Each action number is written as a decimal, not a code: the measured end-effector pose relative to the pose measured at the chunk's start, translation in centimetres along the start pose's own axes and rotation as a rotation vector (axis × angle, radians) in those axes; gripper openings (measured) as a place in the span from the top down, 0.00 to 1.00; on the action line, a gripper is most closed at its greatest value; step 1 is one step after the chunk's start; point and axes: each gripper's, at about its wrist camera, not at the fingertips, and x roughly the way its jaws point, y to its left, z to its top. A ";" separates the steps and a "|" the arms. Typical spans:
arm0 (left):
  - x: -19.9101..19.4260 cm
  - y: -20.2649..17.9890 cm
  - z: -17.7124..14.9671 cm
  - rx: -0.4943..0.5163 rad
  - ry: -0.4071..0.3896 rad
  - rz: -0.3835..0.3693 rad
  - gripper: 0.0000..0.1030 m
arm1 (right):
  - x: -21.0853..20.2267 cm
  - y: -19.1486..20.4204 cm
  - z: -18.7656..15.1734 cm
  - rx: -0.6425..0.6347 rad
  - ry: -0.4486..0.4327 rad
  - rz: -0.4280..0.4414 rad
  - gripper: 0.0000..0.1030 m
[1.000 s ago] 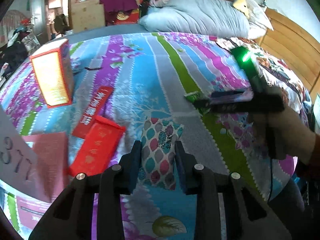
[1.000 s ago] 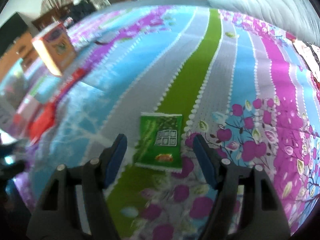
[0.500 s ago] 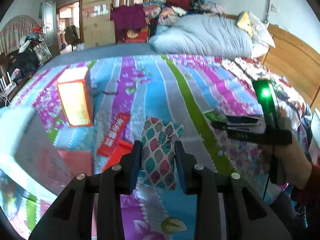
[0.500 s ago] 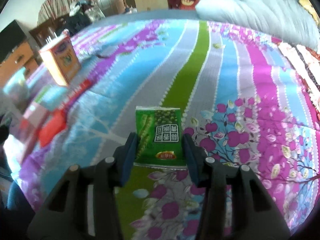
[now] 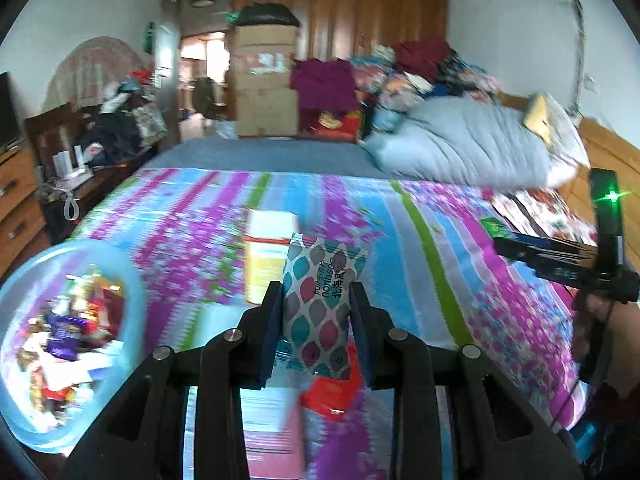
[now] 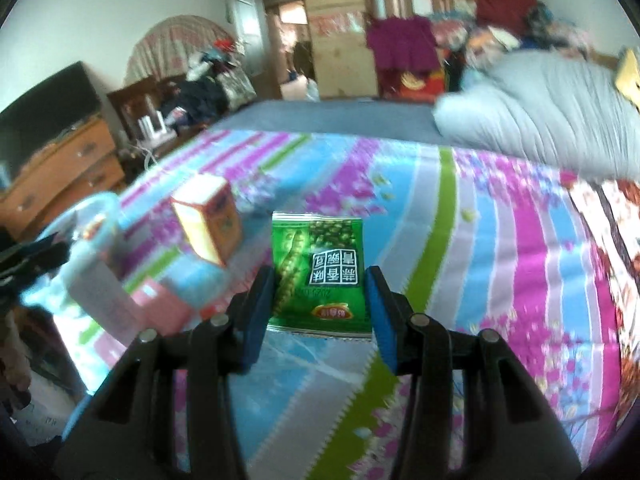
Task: Organize snacks
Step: 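Carry both held packets over the clear basin, then open both tools to drop the packets into the basin, then lift both open tools up away from the basin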
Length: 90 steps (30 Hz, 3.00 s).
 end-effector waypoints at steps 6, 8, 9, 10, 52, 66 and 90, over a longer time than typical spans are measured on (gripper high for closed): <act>-2.7 6.0 1.8 -0.061 -0.061 0.101 0.68 | -0.3 5.6 3.9 -0.060 -0.050 0.090 0.55; -3.7 8.1 2.1 -0.070 -0.079 0.137 0.68 | -0.3 7.5 5.1 -0.078 -0.061 0.128 0.55; -3.9 8.8 2.3 -0.075 -0.083 0.148 0.68 | -0.3 8.6 5.7 -0.090 -0.065 0.146 0.55; -4.3 9.8 2.3 -0.084 -0.088 0.163 0.68 | -0.2 10.2 6.6 -0.108 -0.068 0.171 0.55; -6.1 29.8 -0.8 -0.325 -0.019 0.391 0.68 | 10.4 37.7 9.0 -0.363 0.198 0.491 0.55; -5.4 30.9 -1.1 -0.340 0.001 0.403 0.68 | 10.9 38.2 8.5 -0.368 0.203 0.490 0.55; -5.4 31.4 -1.8 -0.345 0.005 0.533 0.29 | 9.3 38.2 8.4 -0.361 0.163 0.508 0.34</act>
